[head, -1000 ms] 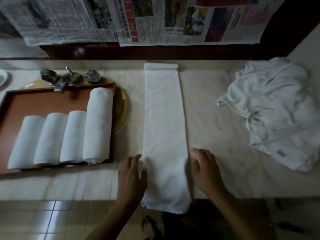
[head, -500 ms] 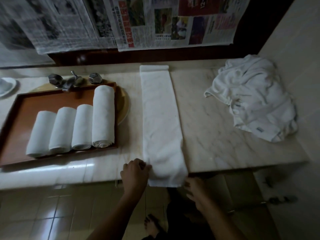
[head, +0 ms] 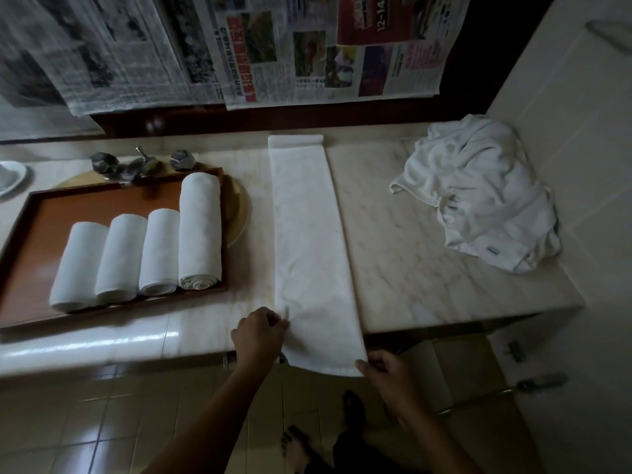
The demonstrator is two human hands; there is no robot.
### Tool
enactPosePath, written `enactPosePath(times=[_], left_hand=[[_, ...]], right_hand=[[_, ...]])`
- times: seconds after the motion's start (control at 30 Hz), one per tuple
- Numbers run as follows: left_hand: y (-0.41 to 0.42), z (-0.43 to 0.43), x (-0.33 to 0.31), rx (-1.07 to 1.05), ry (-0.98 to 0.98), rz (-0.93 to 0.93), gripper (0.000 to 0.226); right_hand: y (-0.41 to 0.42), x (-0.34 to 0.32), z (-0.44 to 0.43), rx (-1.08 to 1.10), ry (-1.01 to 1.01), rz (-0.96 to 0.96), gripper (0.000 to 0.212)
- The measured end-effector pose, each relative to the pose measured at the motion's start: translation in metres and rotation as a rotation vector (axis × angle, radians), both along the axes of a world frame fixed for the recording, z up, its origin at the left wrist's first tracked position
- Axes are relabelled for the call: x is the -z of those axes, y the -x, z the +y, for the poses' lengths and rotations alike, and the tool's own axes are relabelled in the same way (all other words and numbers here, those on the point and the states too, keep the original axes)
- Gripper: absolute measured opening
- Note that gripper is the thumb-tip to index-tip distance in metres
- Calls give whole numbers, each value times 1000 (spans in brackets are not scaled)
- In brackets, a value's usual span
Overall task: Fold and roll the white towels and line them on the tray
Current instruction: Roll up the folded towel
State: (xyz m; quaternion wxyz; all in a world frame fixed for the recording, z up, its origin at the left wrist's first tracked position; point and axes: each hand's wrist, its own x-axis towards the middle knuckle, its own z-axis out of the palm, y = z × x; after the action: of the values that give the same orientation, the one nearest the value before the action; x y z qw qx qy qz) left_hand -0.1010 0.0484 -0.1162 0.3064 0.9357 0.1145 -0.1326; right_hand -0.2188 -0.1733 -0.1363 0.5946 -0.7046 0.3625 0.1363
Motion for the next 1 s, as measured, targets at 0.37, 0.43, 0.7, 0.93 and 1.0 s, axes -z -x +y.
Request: enactPosePath(times=[0.37, 0.43, 0.7, 0.93, 1.0], left_hand=[[7, -2, -11, -51, 169, 50, 12], [9, 0, -15, -83, 244, 29, 11], [22, 11, 5, 16, 88, -142, 21], [32, -20, 20, 482, -130, -327, 55], [30, -18, 34, 616, -191, -291, 66]], right_hand=[[-12, 0, 7, -24, 47, -29, 22], [-14, -1, 7, -34, 43, -42, 24], [-11, 7, 13, -25, 246, -168, 35], [-48, 7, 30, -503, 899, -558, 51], [-60, 16, 26, -722, 1023, -473, 57]])
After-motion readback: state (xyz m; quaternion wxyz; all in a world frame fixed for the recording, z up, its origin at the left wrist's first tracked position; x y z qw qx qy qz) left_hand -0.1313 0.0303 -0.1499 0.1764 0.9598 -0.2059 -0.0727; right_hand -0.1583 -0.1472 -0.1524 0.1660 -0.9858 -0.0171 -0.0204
